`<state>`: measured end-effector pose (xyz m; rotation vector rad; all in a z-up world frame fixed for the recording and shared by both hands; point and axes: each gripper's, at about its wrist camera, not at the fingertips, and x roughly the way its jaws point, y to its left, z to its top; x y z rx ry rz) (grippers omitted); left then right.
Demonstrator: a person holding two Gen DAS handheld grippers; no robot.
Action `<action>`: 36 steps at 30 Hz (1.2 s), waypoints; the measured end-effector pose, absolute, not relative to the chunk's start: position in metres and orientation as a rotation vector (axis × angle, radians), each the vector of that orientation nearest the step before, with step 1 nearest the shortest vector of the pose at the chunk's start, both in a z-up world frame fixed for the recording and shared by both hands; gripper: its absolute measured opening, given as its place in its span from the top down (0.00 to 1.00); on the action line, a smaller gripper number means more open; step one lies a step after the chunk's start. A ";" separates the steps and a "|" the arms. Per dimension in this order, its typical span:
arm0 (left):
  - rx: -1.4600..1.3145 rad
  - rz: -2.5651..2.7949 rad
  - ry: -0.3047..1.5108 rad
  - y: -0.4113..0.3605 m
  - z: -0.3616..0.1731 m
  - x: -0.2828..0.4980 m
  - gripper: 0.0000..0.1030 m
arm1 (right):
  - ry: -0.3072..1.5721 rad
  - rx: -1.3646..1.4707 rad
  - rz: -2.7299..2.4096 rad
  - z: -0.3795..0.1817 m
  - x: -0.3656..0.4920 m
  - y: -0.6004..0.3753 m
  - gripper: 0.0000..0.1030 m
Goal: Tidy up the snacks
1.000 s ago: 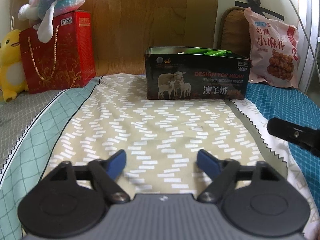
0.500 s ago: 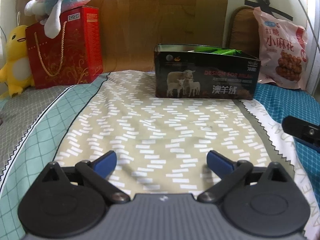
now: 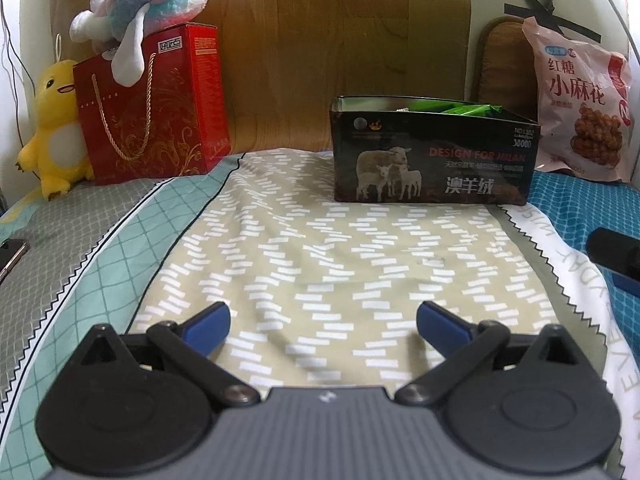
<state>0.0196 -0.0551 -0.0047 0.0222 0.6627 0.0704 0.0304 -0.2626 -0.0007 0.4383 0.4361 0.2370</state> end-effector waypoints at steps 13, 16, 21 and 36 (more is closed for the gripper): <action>0.033 0.070 0.653 -0.056 -0.005 0.018 0.00 | 0.440 0.465 0.240 -0.001 0.031 -0.265 0.26; 0.034 0.070 0.653 -0.056 -0.005 0.018 0.00 | 0.441 0.471 0.241 -0.001 0.031 -0.266 0.26; 0.042 0.069 0.651 -0.057 -0.004 0.017 0.00 | 0.443 0.478 0.242 -0.001 0.031 -0.266 0.26; 0.089 0.051 0.631 -0.064 -0.004 0.014 0.00 | 0.444 0.477 0.242 -0.001 0.031 -0.266 0.25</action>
